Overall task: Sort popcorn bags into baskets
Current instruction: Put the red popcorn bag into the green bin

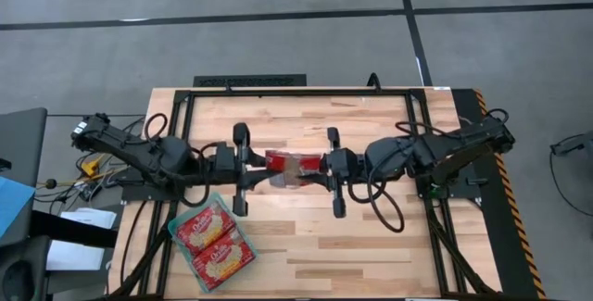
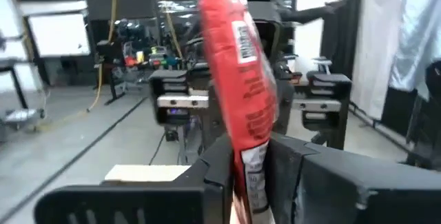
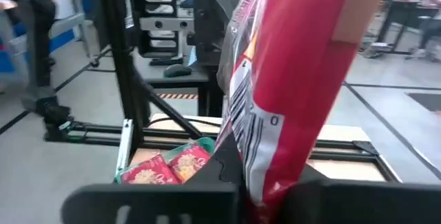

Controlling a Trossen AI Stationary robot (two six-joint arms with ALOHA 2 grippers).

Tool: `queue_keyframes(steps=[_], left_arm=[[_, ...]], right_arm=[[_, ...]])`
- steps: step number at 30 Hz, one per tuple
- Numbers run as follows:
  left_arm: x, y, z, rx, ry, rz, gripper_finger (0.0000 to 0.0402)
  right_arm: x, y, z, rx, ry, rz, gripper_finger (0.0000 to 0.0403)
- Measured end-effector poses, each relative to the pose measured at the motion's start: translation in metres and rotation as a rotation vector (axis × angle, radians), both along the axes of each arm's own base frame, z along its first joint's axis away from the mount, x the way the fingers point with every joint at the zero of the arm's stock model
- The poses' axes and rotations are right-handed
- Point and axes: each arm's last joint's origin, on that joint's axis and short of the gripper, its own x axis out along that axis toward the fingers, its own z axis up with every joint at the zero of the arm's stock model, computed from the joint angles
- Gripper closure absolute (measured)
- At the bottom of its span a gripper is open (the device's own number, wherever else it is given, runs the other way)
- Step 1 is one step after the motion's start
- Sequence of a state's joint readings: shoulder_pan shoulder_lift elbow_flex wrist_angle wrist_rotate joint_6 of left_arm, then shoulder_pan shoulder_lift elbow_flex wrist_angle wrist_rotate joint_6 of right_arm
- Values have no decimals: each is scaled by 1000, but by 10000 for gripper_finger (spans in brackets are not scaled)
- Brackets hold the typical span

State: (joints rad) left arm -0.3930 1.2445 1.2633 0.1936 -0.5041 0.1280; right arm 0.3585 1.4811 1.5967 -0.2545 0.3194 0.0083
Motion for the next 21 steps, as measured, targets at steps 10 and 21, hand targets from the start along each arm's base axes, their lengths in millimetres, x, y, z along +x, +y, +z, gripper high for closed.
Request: queue_keyframes(steps=[10, 21], left_arm=[[-4, 8, -7, -305, 61, -13, 247], [-4, 24, -6, -921, -81, 21, 149]], right_arm=[[-12, 11, -2, -245, 40, -185, 380], [-31, 46, -14, -1110, 302, -441, 381]])
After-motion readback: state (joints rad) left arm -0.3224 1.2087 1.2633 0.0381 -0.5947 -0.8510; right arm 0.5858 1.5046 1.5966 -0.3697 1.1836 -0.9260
